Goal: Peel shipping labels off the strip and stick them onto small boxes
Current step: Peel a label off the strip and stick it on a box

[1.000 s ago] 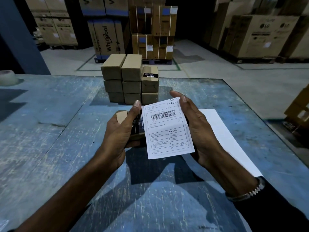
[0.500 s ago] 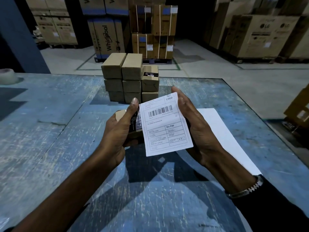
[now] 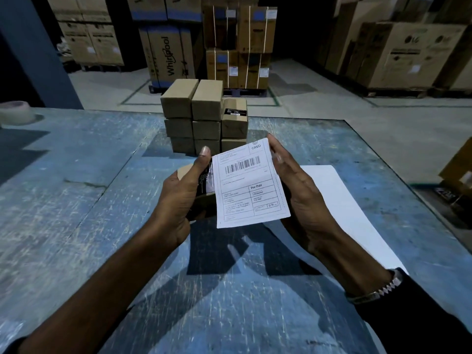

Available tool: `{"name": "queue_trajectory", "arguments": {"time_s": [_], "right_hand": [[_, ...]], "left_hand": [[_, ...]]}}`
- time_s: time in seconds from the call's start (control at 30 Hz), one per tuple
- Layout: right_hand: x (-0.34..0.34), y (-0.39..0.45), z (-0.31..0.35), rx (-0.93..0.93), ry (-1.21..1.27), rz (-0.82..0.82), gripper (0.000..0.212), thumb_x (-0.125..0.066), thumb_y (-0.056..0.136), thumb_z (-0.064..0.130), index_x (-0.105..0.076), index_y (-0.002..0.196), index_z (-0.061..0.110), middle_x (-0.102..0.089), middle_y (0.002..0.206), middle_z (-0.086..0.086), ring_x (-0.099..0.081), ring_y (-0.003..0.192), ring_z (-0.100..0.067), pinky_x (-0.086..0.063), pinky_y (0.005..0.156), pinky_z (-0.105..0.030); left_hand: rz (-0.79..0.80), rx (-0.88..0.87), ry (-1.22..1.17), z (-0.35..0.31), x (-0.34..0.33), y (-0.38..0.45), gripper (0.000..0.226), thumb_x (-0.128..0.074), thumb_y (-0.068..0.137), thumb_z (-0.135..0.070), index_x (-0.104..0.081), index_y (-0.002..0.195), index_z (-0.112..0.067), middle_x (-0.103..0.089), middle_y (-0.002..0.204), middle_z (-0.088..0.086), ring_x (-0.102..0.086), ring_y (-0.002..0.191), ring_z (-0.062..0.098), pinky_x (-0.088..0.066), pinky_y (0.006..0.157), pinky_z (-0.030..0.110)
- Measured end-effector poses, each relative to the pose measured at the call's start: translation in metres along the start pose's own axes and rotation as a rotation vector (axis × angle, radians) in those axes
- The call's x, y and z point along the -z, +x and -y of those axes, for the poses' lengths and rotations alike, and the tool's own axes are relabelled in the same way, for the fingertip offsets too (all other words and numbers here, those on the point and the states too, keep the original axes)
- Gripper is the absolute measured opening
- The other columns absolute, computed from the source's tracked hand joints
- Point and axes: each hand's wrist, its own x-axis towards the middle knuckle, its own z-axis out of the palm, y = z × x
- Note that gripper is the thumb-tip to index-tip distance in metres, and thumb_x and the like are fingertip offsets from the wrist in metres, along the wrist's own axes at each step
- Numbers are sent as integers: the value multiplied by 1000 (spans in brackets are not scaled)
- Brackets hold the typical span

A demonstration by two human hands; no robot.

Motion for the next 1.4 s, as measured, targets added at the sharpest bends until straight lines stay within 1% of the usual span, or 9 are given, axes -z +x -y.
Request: {"name": "queue_trajectory", "arguments": {"time_s": [0.17, 0.37, 0.53, 0.67, 0.77, 0.97, 1.1, 1.23, 1.4], "right_hand": [[2, 1, -1, -58, -57, 48, 53, -53, 107, 57, -46, 158, 49, -56, 158, 15, -53, 147, -13, -37, 126, -54], [7, 1, 11, -91, -57, 71, 39, -46, 111, 41, -55, 149, 46, -72, 139, 13, -68, 130, -12, -51, 113, -43], [37, 5, 22, -192, -84, 200, 35, -44, 110, 29, -59, 142, 30, -68, 147, -4, -65, 134, -26, -54, 104, -47], [70, 5, 35, -161, -250, 399, 85, -62, 83, 4, -43, 160, 37, -49, 163, 14, -53, 147, -15, -59, 101, -40], [70, 4, 35, -41, -563, 447, 109, -91, 84, 14, -27, 163, 54, -43, 165, 20, -40, 152, 1, -43, 117, -36], [74, 7, 30, -36, -573, 294, 69, -90, 79, 10, -67, 139, 36, -73, 135, 10, -67, 129, -10, -56, 110, -41], [80, 11, 17, -153, -404, 215, 52, -90, 83, 21, -73, 132, 27, -73, 132, -9, -72, 122, -27, -57, 106, -45], [75, 16, 4, -346, -194, 184, 44, -84, 86, 23, -73, 127, 10, -75, 121, -12, -75, 111, -32, -63, 99, -45], [68, 16, 1, -441, -199, 148, 51, -78, 85, 42, -74, 125, 9, -79, 117, -10, -78, 108, -32, -66, 93, -42]], "left_hand": [[-2, 8, 27, 2, 0, 3, 63, -70, 84, -69, -76, 121, -17, -83, 105, 5, -77, 108, 38, -59, 97, 56], [54, 79, 32, -4, 4, 3, 55, -68, 90, -65, -79, 117, -17, -83, 106, 8, -79, 102, 33, -63, 90, 48], [150, 200, 19, -2, 4, 1, 42, -65, 99, -53, -75, 116, -17, -82, 108, 10, -79, 104, 29, -65, 87, 49], [176, 194, 25, -8, 12, 4, 35, -69, 98, -46, -73, 117, -17, -81, 112, 12, -79, 96, 27, -66, 80, 49], [217, 221, 61, -9, 10, 1, 35, -68, 99, -44, -73, 116, -15, -81, 111, 12, -79, 90, 26, -65, 77, 48], [210, 126, 306, -12, 7, 0, 38, -64, 97, -59, -70, 117, -27, -78, 108, 6, -74, 93, 21, -66, 69, 39], [230, -146, 541, -13, 9, 8, 48, -57, 91, -72, -62, 123, -37, -63, 121, -10, -60, 110, 9, -49, 84, 31], [472, -177, 503, -16, 23, 15, 54, -57, 85, -69, -68, 128, -39, -71, 129, -14, -65, 120, 4, -43, 112, 39], [640, -257, 785, -9, 30, 18, 71, -95, 76, -47, -61, 138, -44, -68, 127, -28, -65, 116, -3, -56, 94, 19]]}}
